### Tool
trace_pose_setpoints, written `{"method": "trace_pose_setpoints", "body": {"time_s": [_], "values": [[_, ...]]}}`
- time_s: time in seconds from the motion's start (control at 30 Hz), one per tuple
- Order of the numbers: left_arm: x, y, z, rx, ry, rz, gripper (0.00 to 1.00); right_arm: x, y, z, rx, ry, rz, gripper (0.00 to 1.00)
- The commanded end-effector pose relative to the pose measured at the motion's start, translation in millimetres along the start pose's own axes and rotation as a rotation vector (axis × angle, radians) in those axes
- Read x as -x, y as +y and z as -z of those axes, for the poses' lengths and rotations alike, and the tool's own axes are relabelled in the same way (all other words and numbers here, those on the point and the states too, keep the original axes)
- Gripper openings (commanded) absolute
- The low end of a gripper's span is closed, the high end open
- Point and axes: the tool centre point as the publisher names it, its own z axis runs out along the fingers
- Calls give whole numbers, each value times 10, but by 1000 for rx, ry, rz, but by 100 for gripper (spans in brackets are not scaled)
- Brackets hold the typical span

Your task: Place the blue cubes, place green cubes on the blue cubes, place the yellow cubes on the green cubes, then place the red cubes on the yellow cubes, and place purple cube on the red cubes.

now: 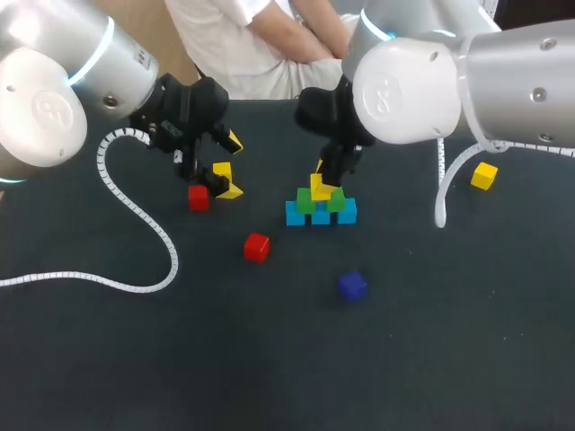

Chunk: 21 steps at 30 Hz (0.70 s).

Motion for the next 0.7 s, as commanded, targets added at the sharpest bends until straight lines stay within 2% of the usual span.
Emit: {"method": "trace_pose_setpoints", "body": {"time_s": [0.03, 0.7], "values": [[-6, 2, 5, -1, -1, -1, 100, -1, -28, -9, 4, 0, 0, 0], [-6, 2, 5, -1, -1, -1, 100, 12, -47, -44, 4, 8, -4, 0]]}}
